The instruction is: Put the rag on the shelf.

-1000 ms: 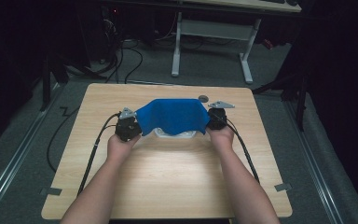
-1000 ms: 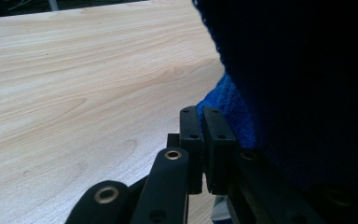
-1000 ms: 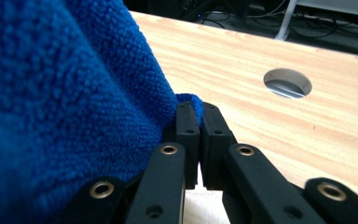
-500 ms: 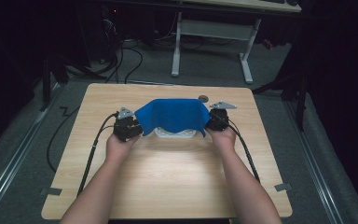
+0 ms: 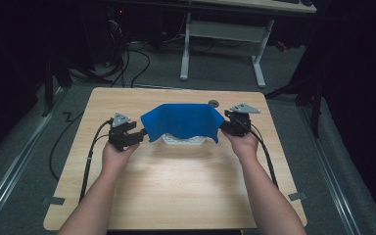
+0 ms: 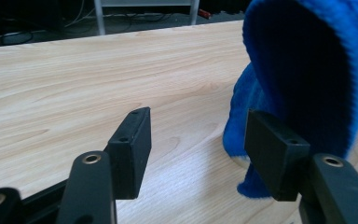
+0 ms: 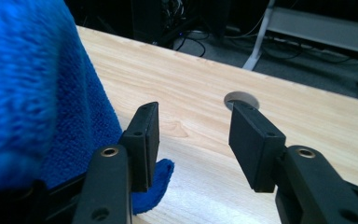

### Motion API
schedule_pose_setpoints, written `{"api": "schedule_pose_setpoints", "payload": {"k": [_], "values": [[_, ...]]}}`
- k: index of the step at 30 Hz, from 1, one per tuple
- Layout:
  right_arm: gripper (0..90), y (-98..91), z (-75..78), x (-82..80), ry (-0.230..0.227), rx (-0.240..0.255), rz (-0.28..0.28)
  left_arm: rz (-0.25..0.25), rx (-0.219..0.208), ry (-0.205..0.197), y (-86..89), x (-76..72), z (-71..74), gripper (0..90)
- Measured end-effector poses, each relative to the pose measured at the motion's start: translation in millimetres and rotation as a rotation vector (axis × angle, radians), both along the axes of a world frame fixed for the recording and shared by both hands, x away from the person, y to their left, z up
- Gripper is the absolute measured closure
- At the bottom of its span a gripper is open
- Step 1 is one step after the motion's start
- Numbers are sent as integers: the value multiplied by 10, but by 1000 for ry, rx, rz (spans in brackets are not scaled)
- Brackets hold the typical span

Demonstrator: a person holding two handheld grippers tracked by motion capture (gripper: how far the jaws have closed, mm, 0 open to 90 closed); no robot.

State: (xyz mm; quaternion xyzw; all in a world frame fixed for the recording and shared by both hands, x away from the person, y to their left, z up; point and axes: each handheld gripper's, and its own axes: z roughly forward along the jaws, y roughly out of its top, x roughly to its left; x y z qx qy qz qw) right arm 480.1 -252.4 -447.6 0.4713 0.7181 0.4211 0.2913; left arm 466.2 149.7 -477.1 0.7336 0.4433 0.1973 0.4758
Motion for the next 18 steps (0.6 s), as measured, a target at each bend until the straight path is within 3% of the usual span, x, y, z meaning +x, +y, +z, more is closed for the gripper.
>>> {"api": "schedule_pose_setpoints", "payload": {"k": [4, 10, 14, 18], "values": [[520, -72, 41, -71, -35, 1, -15, 11, -9, 0, 55, -42, 25, 403], [493, -166, 34, -136, -14, -5, -27, 22, -14, 2, 131, -96, 46, 381], [491, -188, 25, -207, -41, -8, -26, 28, -9, 3, 179, -131, 29, 380], [482, -209, 6, -244, -27, -16, -19, 35, -13, 8, 218, -159, 15, 379]]}}
